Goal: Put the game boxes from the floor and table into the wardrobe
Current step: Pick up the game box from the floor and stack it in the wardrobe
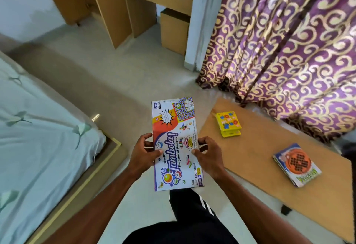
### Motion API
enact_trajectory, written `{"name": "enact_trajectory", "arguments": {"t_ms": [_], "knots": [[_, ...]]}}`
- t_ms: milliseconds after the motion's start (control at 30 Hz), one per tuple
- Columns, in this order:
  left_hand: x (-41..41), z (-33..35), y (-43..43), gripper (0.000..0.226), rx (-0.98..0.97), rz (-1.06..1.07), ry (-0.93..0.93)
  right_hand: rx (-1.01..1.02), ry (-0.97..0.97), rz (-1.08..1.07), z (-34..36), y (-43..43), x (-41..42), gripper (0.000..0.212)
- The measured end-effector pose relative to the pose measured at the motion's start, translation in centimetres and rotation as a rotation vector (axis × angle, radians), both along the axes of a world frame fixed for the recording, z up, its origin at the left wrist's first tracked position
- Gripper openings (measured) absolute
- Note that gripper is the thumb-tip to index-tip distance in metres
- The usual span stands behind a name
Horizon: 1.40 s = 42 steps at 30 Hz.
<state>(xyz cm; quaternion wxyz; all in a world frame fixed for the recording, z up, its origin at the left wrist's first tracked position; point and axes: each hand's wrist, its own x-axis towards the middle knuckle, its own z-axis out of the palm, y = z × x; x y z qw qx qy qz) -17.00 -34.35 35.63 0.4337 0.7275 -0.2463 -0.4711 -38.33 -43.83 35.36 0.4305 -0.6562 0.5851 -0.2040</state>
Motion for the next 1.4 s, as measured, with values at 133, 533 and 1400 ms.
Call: {"name": "enact_trajectory", "arguments": {"t_ms": [133, 533, 1400], "knots": [[6.1, -0.9, -4.4, 0.062, 0.012, 0.086, -0.002, 0.005, 0.021, 0.116, -0.4, -6.3, 6.6, 0.023], [25.3, -1.6, -18.0, 0.064, -0.01, 0.362, -0.035, 0.002, 0.059, 0.356, 0.4, -24.5, 29.2, 0.026], [82.9, -0.1, -44.7, 0.055, 0.02, 0.56, -0.097, -0.02, 0.024, 0.557, -1.1, -54.1, 90.9, 0.024]]}}
